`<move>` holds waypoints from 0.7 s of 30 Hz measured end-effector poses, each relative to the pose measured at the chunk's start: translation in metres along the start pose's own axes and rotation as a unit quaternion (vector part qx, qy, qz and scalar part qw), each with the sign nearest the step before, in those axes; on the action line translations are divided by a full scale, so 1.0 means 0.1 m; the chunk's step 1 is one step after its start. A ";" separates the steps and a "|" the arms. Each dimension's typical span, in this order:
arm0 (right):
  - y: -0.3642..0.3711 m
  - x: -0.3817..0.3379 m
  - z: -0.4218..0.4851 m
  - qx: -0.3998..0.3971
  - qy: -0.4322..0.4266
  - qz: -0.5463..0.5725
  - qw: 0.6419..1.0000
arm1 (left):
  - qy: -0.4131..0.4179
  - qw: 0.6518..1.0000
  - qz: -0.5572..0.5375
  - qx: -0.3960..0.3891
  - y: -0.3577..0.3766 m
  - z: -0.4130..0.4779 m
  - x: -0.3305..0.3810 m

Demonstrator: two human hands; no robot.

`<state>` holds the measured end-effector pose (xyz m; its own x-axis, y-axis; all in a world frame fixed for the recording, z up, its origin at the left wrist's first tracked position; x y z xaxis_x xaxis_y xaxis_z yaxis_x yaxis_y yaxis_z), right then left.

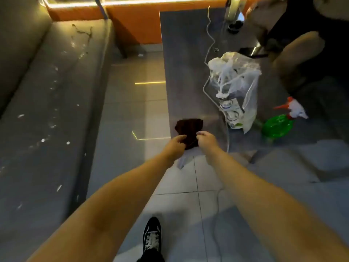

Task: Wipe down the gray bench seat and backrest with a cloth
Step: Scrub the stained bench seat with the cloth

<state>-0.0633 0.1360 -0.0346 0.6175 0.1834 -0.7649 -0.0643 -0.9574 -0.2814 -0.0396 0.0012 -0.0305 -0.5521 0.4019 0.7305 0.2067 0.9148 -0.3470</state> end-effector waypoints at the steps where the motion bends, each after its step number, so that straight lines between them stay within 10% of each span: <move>1: 0.06 0.06 0.16 0.002 0.008 -0.017 1.000 | -0.004 1.000 0.000 -0.008 0.03 0.12 -0.07; 7: 0.35 0.91 1.45 -0.005 0.048 -0.124 0.991 | -0.022 0.999 -0.035 -0.016 0.10 0.54 -0.16; 21: 1.35 -0.83 -0.47 -0.092 0.046 -0.004 0.995 | -0.113 0.935 -0.290 0.170 -1.32 -0.03 -0.31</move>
<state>-0.0863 -0.0190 0.0177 0.6864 0.1780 -0.7051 0.0797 -0.9822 -0.1703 -0.0472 -0.1318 -0.0054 -0.6561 -0.2109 0.7246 -0.4270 0.8954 -0.1261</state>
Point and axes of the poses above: each hand's wrist, its own z-axis towards the middle knuckle, its own y-axis out of the palm, x = y × z, the point moved 5 cm from there along z, towards the middle knuckle, and after that the axes turned 4 degrees about x, right-handed, at the moved point
